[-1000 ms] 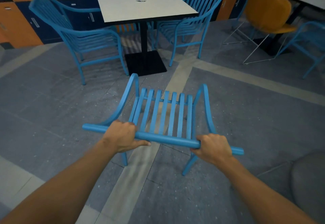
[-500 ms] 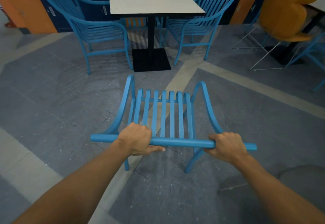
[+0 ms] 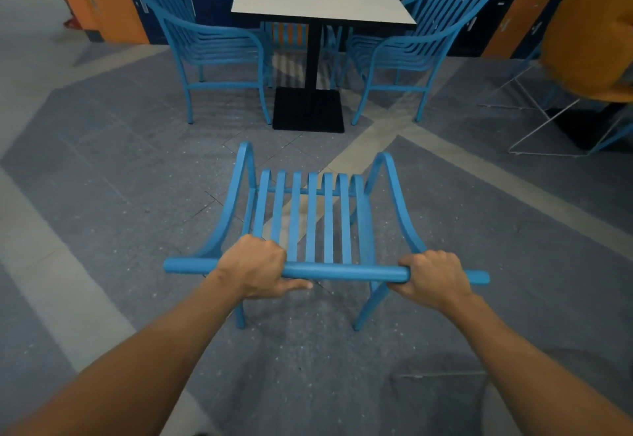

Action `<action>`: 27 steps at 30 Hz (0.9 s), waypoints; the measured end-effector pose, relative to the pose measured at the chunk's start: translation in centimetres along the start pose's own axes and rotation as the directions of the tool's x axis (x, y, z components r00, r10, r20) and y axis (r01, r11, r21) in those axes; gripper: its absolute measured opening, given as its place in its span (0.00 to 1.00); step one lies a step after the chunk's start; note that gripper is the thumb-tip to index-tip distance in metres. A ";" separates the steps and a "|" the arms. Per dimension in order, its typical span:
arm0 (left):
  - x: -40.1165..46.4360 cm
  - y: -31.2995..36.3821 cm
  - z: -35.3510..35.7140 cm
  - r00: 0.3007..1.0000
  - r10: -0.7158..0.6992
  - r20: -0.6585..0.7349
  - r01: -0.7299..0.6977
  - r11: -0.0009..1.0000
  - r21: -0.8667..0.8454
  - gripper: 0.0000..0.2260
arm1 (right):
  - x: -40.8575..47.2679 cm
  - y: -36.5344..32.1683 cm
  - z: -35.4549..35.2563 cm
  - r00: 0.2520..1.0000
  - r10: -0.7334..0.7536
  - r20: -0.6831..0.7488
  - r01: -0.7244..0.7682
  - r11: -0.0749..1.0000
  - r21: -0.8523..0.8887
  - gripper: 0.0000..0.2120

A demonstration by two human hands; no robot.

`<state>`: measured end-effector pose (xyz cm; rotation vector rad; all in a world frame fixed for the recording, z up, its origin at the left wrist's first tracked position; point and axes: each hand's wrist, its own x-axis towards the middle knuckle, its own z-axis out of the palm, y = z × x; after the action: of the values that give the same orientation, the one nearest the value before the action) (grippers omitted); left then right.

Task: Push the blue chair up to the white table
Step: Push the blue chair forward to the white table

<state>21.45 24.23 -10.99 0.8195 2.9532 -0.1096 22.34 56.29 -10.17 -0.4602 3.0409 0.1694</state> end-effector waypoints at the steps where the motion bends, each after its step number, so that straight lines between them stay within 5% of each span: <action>1: 0.0 0.1 0.0 1.000 -0.008 -0.003 0.008 1.000 0.004 0.38 | 0.0 0.1 0.0 1.000 -0.007 -0.011 0.007 1.000 0.003 0.18; 7: -2.5 -1.6 0.1 0.978 -0.117 -0.172 0.106 0.992 -0.071 0.39 | -1.4 -0.1 0.0 0.983 -0.053 -0.174 0.075 0.990 0.119 0.29; 10: -3.2 -2.7 0.1 0.977 -0.212 0.007 0.212 0.977 -0.022 0.40 | -1.6 -0.6 0.2 0.984 -0.042 -0.172 0.059 0.994 0.095 0.30; 13: -2.3 -2.9 0.4 0.954 -0.262 0.145 0.265 0.964 0.001 0.27 | -0.3 -1.0 -0.2 1.000 0.002 -0.010 -0.002 1.000 -0.015 0.21; 18: -1.8 -3.4 1.0 0.941 -0.294 0.166 0.294 0.955 0.026 0.19 | 0.4 -0.8 -0.1 0.999 0.005 0.032 -0.003 0.999 -0.052 0.17; 27: 1.8 -5.4 1.0 0.942 -0.302 0.149 0.303 0.953 0.012 0.20 | 4.1 0.2 -0.5 1.000 0.026 0.018 -0.024 0.997 -0.069 0.18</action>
<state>17.20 20.42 -11.86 0.3319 2.9084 -0.1631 18.32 55.21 -10.01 -0.4225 3.0311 0.2791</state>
